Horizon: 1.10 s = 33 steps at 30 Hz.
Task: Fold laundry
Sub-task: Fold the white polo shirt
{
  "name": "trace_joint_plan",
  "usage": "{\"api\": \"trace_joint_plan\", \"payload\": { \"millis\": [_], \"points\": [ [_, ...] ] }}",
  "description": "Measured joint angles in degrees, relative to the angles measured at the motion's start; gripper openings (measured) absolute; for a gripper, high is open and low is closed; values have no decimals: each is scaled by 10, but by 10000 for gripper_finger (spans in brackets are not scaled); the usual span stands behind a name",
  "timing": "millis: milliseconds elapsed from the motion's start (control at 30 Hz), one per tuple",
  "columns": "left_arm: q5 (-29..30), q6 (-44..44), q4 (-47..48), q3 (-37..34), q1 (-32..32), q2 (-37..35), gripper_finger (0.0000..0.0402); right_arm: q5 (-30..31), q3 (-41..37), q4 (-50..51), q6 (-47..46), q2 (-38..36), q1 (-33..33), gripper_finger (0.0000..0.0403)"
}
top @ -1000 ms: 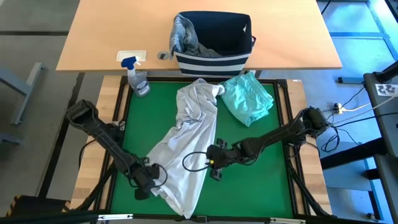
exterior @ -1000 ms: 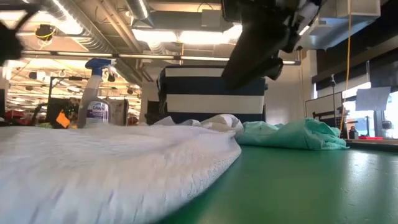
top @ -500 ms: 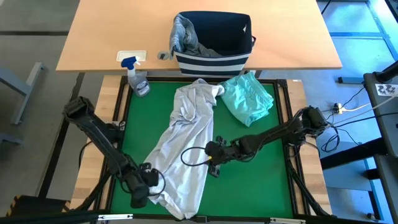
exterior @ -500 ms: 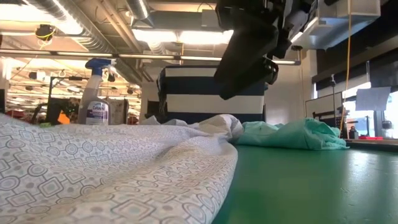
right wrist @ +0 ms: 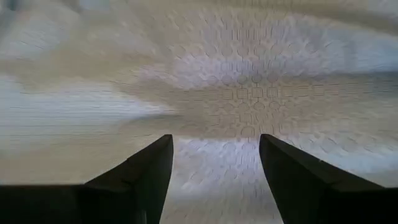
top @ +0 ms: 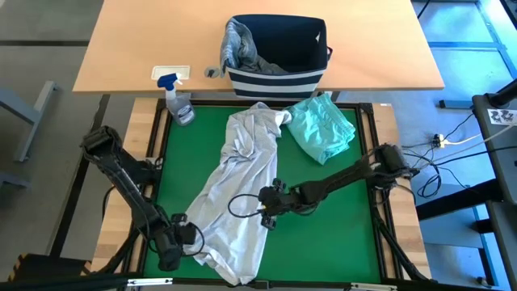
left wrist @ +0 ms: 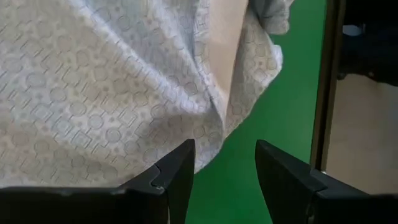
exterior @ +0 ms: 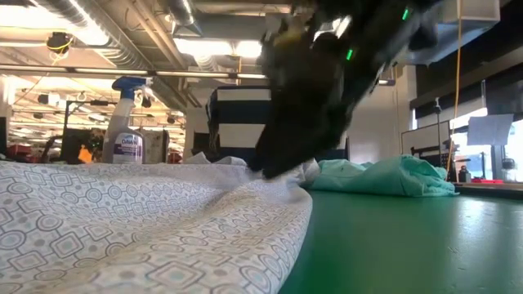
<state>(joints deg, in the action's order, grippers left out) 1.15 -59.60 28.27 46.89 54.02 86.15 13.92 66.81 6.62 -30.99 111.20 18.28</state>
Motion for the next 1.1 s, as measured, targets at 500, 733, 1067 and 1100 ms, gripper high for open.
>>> {"api": "trace_joint_plan", "payload": {
  "millis": [500, 733, 1067, 1100],
  "points": [
    [-77, -103, 58, 0, -4, -83, 162, -48, 2, 172, 304, 3, -187, 241],
    [85, -86, 49, 0, -23, -143, 162, -177, -2, 280, 292, -95, -227, 241],
    [90, 123, -146, 1, -130, -87, 162, -118, 0, 275, 120, -224, 15, 241],
    [86, 139, -156, 6, -140, -75, 162, -93, -1, 276, 104, -223, 46, 241]
  ]
}}
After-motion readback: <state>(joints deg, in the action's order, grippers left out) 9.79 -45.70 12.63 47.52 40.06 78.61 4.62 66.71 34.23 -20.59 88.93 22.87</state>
